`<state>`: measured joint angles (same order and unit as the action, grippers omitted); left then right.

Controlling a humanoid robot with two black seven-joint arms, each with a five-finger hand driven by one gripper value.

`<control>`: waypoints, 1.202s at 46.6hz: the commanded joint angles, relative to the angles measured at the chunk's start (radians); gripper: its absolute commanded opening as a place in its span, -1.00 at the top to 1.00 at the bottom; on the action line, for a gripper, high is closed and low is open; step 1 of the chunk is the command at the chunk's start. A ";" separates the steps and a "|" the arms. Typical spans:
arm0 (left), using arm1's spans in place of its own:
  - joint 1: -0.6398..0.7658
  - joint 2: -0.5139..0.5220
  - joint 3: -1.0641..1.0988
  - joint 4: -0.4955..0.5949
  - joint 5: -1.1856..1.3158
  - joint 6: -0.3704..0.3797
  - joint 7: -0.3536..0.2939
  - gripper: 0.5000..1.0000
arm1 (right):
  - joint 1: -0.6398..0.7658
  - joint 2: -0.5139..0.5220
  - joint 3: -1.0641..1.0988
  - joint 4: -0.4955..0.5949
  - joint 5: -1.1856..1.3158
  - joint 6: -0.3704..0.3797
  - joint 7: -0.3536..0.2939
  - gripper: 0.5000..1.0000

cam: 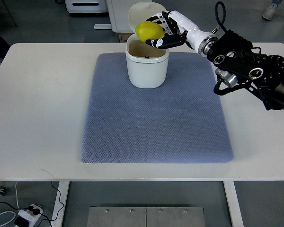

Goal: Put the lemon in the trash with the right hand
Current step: 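Lift the lemon with the right hand and carry it over the white bin, then open the right hand to drop the lemon into the bin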

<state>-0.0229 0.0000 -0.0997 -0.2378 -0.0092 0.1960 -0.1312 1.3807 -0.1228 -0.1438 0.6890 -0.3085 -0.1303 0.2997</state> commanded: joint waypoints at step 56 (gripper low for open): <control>0.000 0.000 0.000 0.000 0.000 0.002 -0.001 -1.00 | 0.015 0.103 -0.028 -0.129 0.000 -0.006 -0.056 -0.91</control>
<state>-0.0230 0.0000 -0.0995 -0.2378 -0.0092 0.1974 -0.1318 1.3950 -0.0198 -0.1732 0.5639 -0.3084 -0.1345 0.2440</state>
